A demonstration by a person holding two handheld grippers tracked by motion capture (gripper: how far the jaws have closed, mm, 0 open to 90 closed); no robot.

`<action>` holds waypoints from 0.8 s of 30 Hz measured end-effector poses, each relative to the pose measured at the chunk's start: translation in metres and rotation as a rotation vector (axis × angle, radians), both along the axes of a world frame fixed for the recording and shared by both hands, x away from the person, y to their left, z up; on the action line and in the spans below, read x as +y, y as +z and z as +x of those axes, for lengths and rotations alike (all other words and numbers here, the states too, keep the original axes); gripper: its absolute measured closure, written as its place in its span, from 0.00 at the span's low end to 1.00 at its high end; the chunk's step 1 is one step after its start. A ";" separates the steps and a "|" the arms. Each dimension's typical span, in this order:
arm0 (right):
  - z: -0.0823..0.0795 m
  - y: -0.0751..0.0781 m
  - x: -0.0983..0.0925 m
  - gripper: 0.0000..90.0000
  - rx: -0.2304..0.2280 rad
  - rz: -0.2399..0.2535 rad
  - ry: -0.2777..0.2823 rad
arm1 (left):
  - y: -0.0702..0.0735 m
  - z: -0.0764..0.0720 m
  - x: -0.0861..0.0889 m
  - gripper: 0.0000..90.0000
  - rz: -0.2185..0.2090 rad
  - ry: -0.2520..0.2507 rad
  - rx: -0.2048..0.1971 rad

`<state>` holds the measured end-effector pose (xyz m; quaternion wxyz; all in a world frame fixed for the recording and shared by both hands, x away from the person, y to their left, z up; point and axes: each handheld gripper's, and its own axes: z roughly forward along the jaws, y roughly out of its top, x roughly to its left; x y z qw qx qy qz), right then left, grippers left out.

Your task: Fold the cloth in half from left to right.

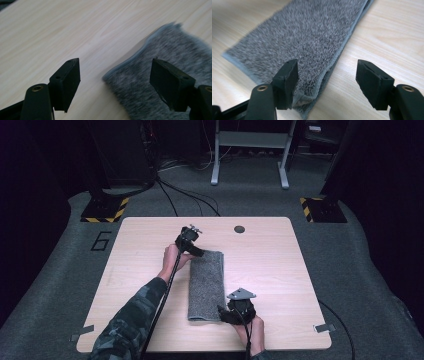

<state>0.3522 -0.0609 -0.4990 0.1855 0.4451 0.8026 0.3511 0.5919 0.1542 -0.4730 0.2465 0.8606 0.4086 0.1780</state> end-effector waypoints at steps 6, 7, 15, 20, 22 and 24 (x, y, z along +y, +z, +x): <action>0.005 -0.012 0.002 0.36 0.058 -0.052 -0.014 | -0.021 0.009 0.010 0.28 0.028 0.055 0.023; 0.004 -0.014 0.002 0.36 0.052 -0.054 -0.027 | -0.024 0.010 0.010 0.28 0.039 0.056 0.026; 0.003 -0.016 -0.004 0.34 0.053 -0.029 -0.026 | -0.021 0.006 0.006 0.23 0.035 0.056 -0.002; 0.005 -0.009 -0.012 0.30 0.040 0.010 -0.033 | -0.010 -0.010 0.014 0.19 -0.053 0.027 0.002; 0.006 -0.008 -0.014 0.28 0.036 0.012 -0.031 | -0.008 -0.022 0.017 0.18 -0.098 0.015 0.001; 0.008 -0.008 -0.016 0.27 0.028 0.001 -0.015 | -0.007 -0.028 0.019 0.17 -0.108 0.000 0.009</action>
